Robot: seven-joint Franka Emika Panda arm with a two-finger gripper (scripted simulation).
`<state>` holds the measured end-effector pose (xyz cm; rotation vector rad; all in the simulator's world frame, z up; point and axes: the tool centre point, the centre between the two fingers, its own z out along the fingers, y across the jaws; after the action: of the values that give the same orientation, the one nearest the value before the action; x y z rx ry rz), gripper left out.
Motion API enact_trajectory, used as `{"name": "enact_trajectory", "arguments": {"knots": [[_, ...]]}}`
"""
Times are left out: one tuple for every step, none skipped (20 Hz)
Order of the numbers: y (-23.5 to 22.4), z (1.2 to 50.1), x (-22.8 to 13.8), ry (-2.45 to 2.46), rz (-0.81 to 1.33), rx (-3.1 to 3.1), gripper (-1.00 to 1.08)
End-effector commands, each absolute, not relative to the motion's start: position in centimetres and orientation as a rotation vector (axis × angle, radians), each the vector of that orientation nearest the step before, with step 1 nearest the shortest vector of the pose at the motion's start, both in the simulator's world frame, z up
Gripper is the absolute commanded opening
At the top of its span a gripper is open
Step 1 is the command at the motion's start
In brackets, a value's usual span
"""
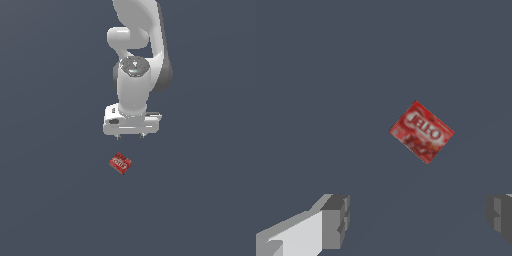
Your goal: Pick up the object and move it to a goal position.
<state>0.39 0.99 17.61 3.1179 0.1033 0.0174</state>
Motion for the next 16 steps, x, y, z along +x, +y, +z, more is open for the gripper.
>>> {"name": "enact_trajectory", "arguments": {"knots": [[0.99,17.61,0.40,0.103,0.017,3.118,1.00],[1.00,17.62,0.38,0.104,0.017,3.117,1.00],[1.02,17.64,0.35,0.105,0.015,3.116,1.00],[1.05,17.67,0.29,0.106,0.012,3.113,1.00],[1.09,17.72,0.20,0.109,0.007,3.109,1.00],[1.14,17.78,0.09,0.111,0.001,3.104,1.00],[1.19,17.85,-0.02,0.113,-0.004,3.100,1.00],[1.23,17.90,-0.10,0.114,-0.008,3.096,1.00],[1.26,17.94,-0.16,0.114,-0.011,3.094,1.00],[1.28,17.97,-0.19,0.114,-0.012,3.092,1.00],[1.31,17.98,-0.21,0.114,-0.012,3.092,1.00],[1.28,17.97,-0.19,0.113,-0.012,3.093,1.00],[1.26,17.94,-0.16,0.114,-0.011,3.093,1.00],[1.24,17.90,-0.14,0.119,-0.011,3.094,1.00],[1.22,17.85,-0.11,0.126,-0.011,3.093,1.00],[1.19,17.78,-0.07,0.135,-0.012,3.093,1.00]]}}
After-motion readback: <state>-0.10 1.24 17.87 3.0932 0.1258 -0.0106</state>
